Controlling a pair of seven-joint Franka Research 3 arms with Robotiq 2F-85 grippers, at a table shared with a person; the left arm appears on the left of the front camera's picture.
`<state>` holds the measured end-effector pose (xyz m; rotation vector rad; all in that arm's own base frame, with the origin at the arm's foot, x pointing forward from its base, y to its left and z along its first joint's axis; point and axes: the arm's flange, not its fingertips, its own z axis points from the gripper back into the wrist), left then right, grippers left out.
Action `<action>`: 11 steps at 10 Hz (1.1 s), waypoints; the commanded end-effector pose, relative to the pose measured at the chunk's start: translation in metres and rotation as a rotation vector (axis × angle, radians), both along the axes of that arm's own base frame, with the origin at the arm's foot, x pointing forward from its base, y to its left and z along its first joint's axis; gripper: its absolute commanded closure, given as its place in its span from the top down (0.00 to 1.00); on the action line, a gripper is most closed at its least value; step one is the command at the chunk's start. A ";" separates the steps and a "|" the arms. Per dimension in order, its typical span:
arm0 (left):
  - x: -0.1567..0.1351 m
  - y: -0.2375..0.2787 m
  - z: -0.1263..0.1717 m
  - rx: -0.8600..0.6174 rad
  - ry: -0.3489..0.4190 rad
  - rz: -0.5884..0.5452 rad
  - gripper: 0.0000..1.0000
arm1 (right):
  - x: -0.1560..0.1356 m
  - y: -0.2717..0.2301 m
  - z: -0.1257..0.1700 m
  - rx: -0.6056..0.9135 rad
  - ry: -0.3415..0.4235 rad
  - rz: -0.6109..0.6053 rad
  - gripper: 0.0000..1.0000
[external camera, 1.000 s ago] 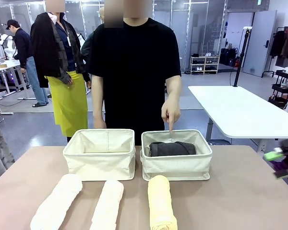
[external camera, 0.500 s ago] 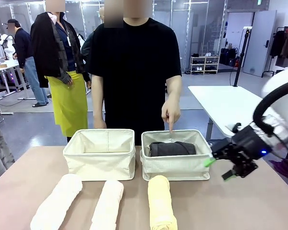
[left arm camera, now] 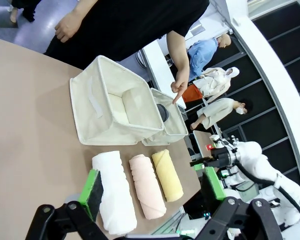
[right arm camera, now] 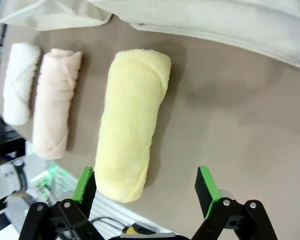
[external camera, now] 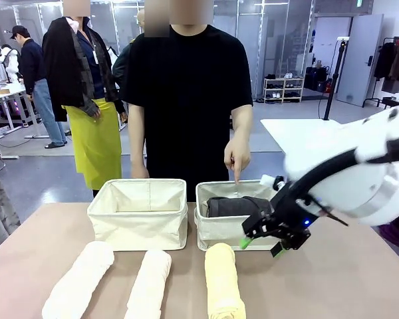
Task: Divide the towels into two baskets.
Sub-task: Pick up one hotel-folded towel from the bottom of the table and place it in the Fabric basket indicated by the person.
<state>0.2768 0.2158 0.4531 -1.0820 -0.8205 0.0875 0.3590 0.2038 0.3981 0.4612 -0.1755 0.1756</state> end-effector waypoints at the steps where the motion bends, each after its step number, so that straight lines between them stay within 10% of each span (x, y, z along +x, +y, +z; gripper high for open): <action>1: -0.002 0.001 0.001 -0.004 -0.006 0.001 1.00 | 0.007 0.030 -0.004 -0.135 -0.010 -0.046 1.00; 11: -0.002 0.001 0.001 -0.004 -0.006 0.001 1.00 | 0.017 0.123 -0.053 -0.304 0.013 -0.061 1.00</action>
